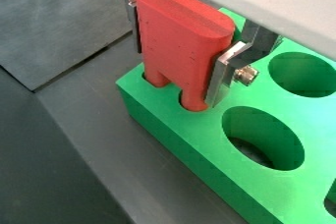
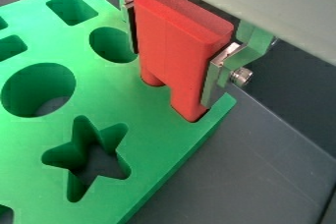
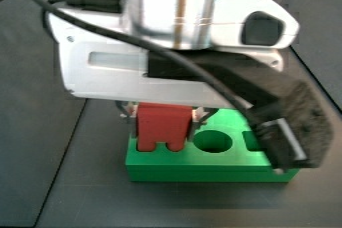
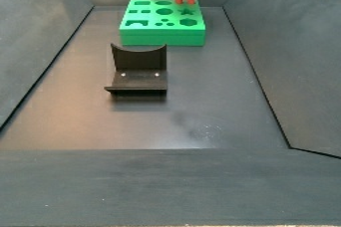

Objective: Pick up the square-circle object. Move up. Place the square-circle object on the fixture. Regrasp the square-circle object. Rotate the square-circle object. Move to above the board. Insert the square-circle object.
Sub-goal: Insert the square-circle object.

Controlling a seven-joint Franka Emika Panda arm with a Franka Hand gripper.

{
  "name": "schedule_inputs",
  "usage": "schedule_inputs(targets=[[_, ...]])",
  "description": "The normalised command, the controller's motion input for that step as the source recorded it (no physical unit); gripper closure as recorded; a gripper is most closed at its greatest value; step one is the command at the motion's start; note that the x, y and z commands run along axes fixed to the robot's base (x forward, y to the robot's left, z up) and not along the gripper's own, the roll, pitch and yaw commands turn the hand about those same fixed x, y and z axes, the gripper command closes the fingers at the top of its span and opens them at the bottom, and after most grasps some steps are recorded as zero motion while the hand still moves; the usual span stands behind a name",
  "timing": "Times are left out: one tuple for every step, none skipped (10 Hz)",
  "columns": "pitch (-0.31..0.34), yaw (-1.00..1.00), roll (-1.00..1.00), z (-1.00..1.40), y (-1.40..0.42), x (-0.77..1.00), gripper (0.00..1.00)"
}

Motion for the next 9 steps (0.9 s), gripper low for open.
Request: schedule_inputs(targets=[[-0.164, 0.01, 0.26, -0.17, -0.01, -0.35, 1.0], [-0.029, 0.0, 0.23, -0.21, -0.06, -0.01, 1.0], [-0.389, 0.0, 0.05, -0.37, 0.0, -0.06, 1.0], [-0.399, 0.0, 0.0, -0.37, 0.0, 0.0, 1.0], [-0.42, 0.0, -0.03, -0.39, 0.0, 0.0, 1.0], [-0.383, -0.01, -0.03, -0.47, 0.0, -0.04, 1.0], [-0.284, -0.09, -0.06, -0.37, 0.0, -0.13, 1.0], [-0.156, -0.01, -0.06, -0.09, 0.04, -0.04, 1.0], [0.0, 0.0, 0.0, 0.0, 0.0, 0.0, 1.0]])
